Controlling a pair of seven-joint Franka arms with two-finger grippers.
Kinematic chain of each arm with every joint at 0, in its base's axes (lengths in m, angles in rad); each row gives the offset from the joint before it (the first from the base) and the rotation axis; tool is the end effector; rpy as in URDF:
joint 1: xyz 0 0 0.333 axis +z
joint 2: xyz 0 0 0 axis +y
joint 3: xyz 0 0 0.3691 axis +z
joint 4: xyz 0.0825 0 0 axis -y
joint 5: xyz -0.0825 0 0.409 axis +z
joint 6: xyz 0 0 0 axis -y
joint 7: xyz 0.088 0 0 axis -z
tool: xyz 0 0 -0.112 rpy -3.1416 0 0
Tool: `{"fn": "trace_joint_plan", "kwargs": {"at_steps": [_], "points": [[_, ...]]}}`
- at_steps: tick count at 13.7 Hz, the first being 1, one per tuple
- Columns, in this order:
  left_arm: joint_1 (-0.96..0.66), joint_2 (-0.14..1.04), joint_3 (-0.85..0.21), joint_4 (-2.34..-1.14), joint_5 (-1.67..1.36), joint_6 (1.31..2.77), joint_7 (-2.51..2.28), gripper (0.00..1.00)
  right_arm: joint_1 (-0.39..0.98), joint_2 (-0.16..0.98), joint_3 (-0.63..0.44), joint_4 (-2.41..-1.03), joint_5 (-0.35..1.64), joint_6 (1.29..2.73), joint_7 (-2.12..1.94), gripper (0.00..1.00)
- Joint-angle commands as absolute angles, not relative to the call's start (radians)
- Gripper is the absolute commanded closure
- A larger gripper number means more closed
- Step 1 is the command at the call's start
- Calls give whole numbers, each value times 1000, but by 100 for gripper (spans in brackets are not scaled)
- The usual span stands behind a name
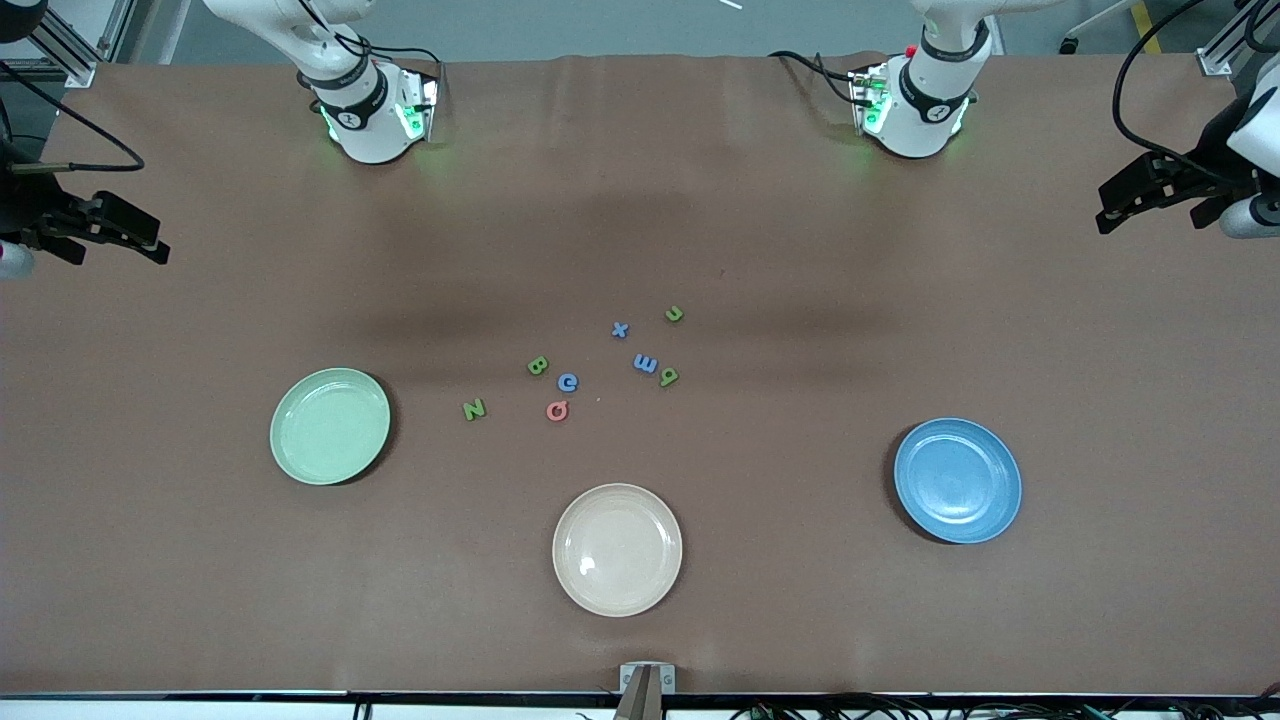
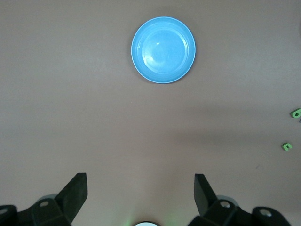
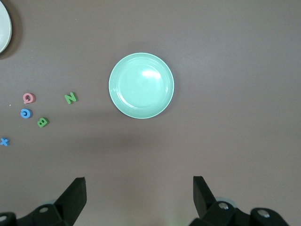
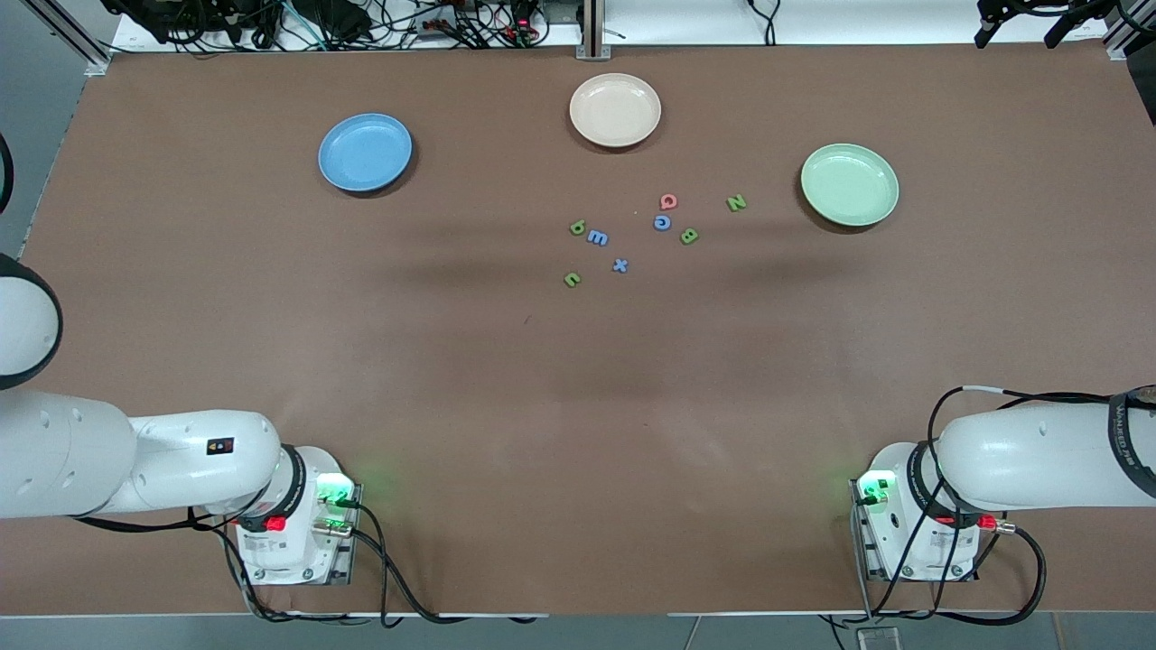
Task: Sort upper and lower case letters into plates
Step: 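Move the left gripper and the right gripper toward the foam letters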
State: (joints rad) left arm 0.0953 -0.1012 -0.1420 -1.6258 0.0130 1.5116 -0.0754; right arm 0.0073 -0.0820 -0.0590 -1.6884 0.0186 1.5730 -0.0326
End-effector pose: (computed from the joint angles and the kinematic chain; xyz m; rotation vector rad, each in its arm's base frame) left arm 0.5357 -0.0283 0.6962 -3.1131 -0.0470 0.0192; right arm 0.5472 -0.0277 0.6606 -3.1162 0.0299 0.0507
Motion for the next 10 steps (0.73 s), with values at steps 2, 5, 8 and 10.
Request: {"fn": "trace_joint_plan", "kwargs": {"at_steps": [2, 5, 8, 10], "points": [[95, -84, -147, -1603, 18, 1506, -66, 0, -3, -117, -52, -1726, 40, 1583, -23, 0], [95, -39, -149, -1589, 14, 1506, -60, 0, -3, -117, -52, -1726, 40, 1583, -25, 0], [49, 52, -175, -1585, -49, 1528, -86, 0, -9, -110, -54, -1703, 40, 1575, -32, 0], [-26, 145, -208, -1585, -48, 1589, -109, 0, -6, -91, -54, -1692, 34, 1575, -28, 0]]}}
